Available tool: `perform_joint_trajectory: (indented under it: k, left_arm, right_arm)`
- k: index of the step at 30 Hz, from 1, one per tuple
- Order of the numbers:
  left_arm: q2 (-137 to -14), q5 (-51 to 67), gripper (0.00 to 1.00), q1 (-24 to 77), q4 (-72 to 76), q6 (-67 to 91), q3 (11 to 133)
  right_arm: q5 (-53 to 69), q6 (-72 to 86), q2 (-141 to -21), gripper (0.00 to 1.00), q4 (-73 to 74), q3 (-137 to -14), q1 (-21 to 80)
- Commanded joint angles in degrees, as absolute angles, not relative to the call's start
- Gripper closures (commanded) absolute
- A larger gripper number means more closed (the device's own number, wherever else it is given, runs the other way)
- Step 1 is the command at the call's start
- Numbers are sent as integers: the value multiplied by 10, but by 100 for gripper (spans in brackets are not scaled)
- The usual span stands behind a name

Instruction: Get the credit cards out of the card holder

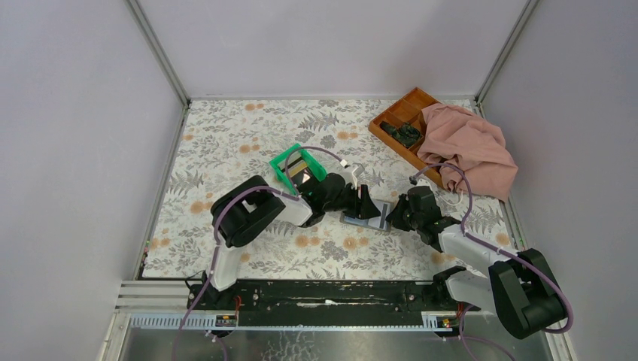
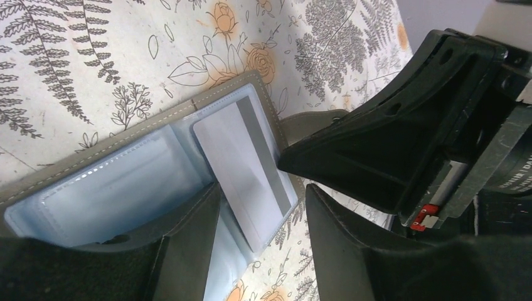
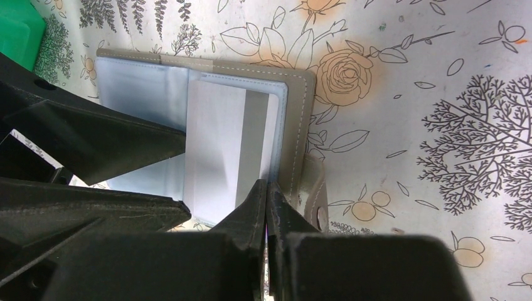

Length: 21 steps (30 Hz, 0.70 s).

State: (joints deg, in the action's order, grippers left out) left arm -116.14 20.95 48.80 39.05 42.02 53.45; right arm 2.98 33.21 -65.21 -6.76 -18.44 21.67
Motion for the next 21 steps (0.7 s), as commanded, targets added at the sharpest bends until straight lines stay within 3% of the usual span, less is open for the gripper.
perform_joint_trajectory:
  k: [1,11,21]
  left_arm:
    - [-1174,272,41,495,461,463,520]
    - [-1190,326,41,481,562,530,504]
    - [-1213,315,44,482,531,543,521]
  right_arm:
    - [49,318,-664,100,-53,-191,216]
    - [55,317,-670,100,-54,-193,216]
    - [59,316,-673,100,-55,-194,216]
